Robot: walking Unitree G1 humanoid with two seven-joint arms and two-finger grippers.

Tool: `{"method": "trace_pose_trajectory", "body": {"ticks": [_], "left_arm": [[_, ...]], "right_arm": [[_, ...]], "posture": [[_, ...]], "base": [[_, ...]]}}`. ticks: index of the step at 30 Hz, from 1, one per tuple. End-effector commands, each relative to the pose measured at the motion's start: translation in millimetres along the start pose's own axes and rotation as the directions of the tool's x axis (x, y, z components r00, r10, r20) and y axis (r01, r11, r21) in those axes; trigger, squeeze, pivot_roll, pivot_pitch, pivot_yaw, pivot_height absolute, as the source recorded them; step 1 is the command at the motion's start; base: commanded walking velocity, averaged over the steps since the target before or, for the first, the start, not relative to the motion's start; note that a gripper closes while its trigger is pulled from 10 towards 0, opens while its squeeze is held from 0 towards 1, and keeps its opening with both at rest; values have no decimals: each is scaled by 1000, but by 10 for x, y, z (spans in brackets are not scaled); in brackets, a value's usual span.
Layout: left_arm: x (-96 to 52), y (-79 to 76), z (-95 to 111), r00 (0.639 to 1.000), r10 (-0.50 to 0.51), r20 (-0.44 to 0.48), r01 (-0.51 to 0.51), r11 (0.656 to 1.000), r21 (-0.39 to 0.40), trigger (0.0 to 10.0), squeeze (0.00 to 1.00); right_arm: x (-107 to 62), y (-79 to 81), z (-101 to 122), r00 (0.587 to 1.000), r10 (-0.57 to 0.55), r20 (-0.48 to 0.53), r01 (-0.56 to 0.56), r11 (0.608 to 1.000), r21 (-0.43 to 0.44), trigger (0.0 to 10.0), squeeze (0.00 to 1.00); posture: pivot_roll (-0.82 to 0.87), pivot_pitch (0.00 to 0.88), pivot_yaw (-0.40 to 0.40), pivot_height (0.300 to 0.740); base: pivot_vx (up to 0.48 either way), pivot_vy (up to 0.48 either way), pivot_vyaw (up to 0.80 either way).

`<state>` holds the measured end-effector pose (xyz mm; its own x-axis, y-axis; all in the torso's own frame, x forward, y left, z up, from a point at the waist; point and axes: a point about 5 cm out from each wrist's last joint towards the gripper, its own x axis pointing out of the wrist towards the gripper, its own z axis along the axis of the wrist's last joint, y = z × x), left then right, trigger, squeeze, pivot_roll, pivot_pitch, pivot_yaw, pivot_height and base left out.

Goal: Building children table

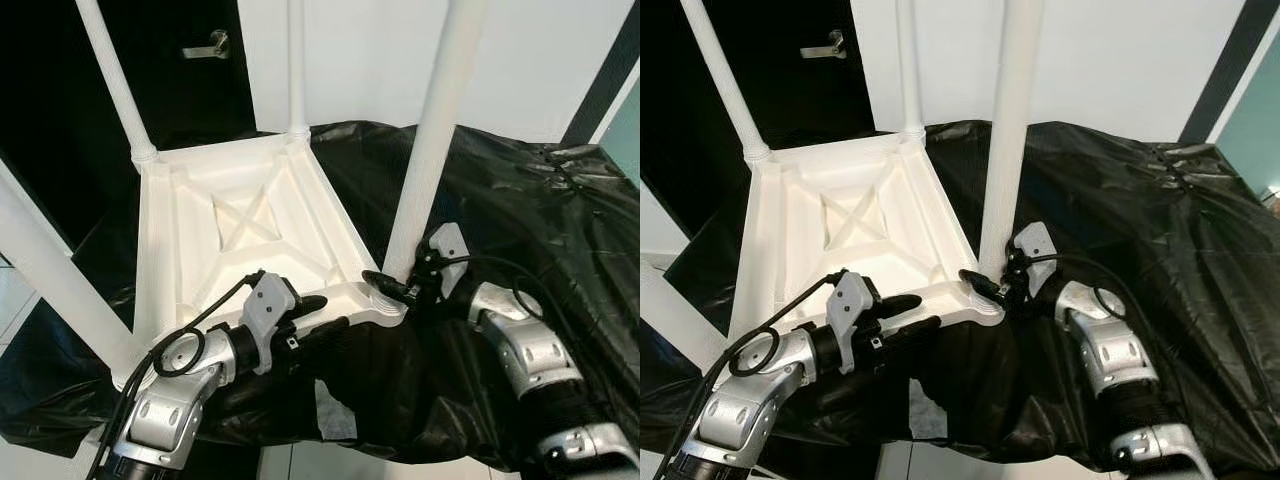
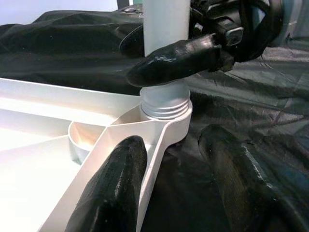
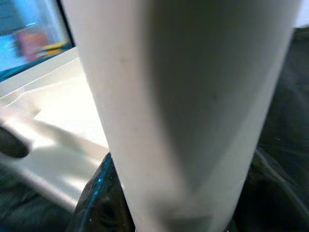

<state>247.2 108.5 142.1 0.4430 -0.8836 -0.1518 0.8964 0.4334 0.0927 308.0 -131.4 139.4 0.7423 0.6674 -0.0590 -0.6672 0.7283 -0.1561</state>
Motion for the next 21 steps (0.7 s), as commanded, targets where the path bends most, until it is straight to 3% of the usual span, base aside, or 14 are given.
{"method": "trace_pose_trajectory", "body": {"ticks": [1, 8, 10, 11, 13, 21], "left_arm": [[11, 1, -5, 1000, 21, -4, -21, 1000, -6, 10000, 0], [7, -16, -9, 1000, 17, -6, -18, 1000, -10, 10000, 0], [7, -23, -12, 1000, 18, -5, -18, 1000, -12, 10000, 0], [7, -23, -12, 1000, 18, -5, -18, 1000, -12, 10000, 0], [11, -34, -14, 1000, 19, -4, -19, 1000, -14, 10000, 0], [3, -36, -20, 1000, 30, -3, -30, 999, -18, 10000, 0]], "right_arm": [[7, 79, -167, 993, -62, -95, 66, 997, 40, 10000, 0], [96, 304, -162, 961, -247, -124, 257, 964, 68, 10000, 0], [145, 362, -172, 921, -356, -159, 372, 924, 84, 10000, 0], [145, 362, -172, 921, -356, -159, 372, 924, 84, 10000, 0], [186, 421, -160, 885, -432, -174, 453, 885, 106, 10000, 0], [167, 441, -23, 882, -459, -104, 471, 866, 169, 10000, 0]], "posture": [[-20, 0, -17, 740], [-16, 0, -24, 740], [-13, 0, -28, 740], [-13, 0, -28, 740], [-8, 0, -33, 740], [-9, 0, -35, 740]], "base": [[0, 0, 0], [0, 0, 0], [0, 0, 0], [0, 0, 0], [0, 0, 0], [0, 0, 0]]}}
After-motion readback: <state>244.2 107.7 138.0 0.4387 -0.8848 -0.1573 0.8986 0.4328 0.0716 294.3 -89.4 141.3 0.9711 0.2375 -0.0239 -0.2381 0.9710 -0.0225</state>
